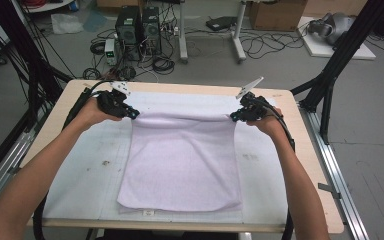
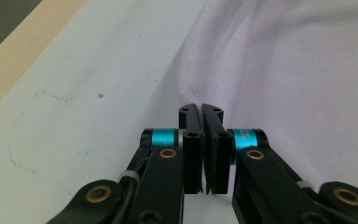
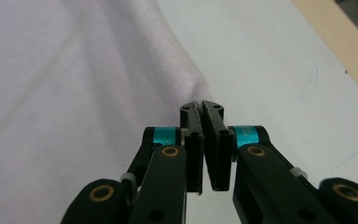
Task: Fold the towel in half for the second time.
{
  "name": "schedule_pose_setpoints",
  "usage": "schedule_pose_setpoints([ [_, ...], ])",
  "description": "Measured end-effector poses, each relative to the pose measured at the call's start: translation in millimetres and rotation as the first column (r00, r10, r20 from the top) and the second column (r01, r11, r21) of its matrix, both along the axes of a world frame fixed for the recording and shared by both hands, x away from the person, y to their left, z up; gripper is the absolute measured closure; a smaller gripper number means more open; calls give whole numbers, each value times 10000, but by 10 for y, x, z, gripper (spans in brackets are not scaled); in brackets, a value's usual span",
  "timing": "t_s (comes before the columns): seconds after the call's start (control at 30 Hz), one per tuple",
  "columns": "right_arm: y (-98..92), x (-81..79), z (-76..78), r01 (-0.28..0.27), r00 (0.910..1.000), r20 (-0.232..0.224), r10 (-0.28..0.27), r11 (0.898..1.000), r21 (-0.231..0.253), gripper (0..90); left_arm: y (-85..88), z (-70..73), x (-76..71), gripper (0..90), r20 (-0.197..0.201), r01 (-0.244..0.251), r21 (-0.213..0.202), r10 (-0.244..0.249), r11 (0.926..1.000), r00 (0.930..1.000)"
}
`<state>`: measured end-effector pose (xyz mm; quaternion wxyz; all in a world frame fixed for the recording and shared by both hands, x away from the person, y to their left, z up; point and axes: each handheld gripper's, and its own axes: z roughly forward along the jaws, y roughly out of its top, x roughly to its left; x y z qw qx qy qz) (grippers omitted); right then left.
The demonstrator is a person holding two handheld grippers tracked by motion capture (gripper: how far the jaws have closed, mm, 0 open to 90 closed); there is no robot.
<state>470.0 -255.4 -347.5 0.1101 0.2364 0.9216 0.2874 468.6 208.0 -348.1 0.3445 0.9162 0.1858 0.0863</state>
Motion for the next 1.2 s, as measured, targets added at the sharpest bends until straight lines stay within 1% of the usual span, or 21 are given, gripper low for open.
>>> schedule_pose_setpoints([
  [0.03,1,-56,24,-58,10000,22,57,9999,149,873,8,16,-51,866,32,59,-88,-59,9999,10000],
  [0.1,-4,-176,72,-246,9994,249,242,9996,160,873,27,47,-142,866,152,237,-150,-235,9996,9996],
  [0.17,-33,-311,108,-387,9985,414,367,9980,494,872,56,71,-248,866,348,354,-333,-343,9988,9988],
  [0.2,-50,-360,119,-419,9980,498,392,9977,529,872,74,74,-310,866,381,479,-444,-462,9979,9982],
  [0.23,-70,-433,132,-517,9978,438,494,9973,522,872,87,72,-358,866,377,549,-481,-531,9973,9979],
  [0.27,-86,-500,146,-590,9968,570,564,9973,446,872,94,69,-392,866,410,581,-481,-562,9971,9976],
  [0.3,-101,-550,152,-615,9959,702,574,9965,575,872,102,66,-437,866,446,660,-407,-641,9970,9969],
  [0.33,-124,-607,156,-680,9963,592,630,9940,858,873,108,67,-499,865,519,765,-388,-745,9963,9959],
  [0.37,-144,-675,156,-750,9959,572,697,9924,973,873,111,65,-535,866,566,834,-450,-808,9955,9951],
  [0.43,-165,-790,144,-935,9942,627,876,9909,972,872,126,67,-650,866,656,1031,-429,-1002,9937,9928],
  [0.5,-190,-889,124,-1029,9937,569,969,9879,1160,872,139,56,-756,866,696,1198,-517,-1161,9915,9908],
  [0.53,-202,-955,107,-1126,9928,553,1064,9856,1265,872,147,52,-824,866,695,1312,-456,-1279,9903,9894],
  [0.6,-208,-1072,81,-1337,9904,529,1277,9822,1321,872,164,39,-932,865,742,1494,-488,-1456,9876,9866],
  [0.7,-234,-1241,36,-1701,9853,449,1647,9703,1719,873,204,-14,-1082,866,896,1529,-452,-1485,9872,9849],
  [0.83,-286,-1448,-89,-2091,9775,140,2107,9569,2013,872,261,-108,-1260,866,706,1697,-676,-1650,9832,9838],
  [0.9,-307,-1542,-144,-2288,9725,61,2327,9507,2092,872,271,-142,-1350,866,684,1990,-670,-1945,9777,9785],
  [1.0,-328,-1644,-180,-2590,9639,-29,2663,9398,2228,872,272,-176,-1469,866,545,2256,-668,-2222,9719,9735],
  [1.07,-349,-1713,-203,-2725,9594,-83,2821,9335,2330,872,267,-206,-1543,866,381,2503,-680,-2481,9658,9680],
  [1.1,-362,-1738,-214,-2820,9551,-196,2955,9277,2446,872,264,-220,-1583,866,370,2561,-611,-2542,9647,9664],
  [1.17,-372,-1787,-239,-2966,9486,-325,3148,9200,2560,872,260,-246,-1643,865,241,2856,-576,-2847,9566,9583],
  [1.2,-371,-1809,-255,-3115,9428,-366,3314,9145,2583,872,254,-261,-1676,865,231,2890,-591,-2881,9555,9573],
])
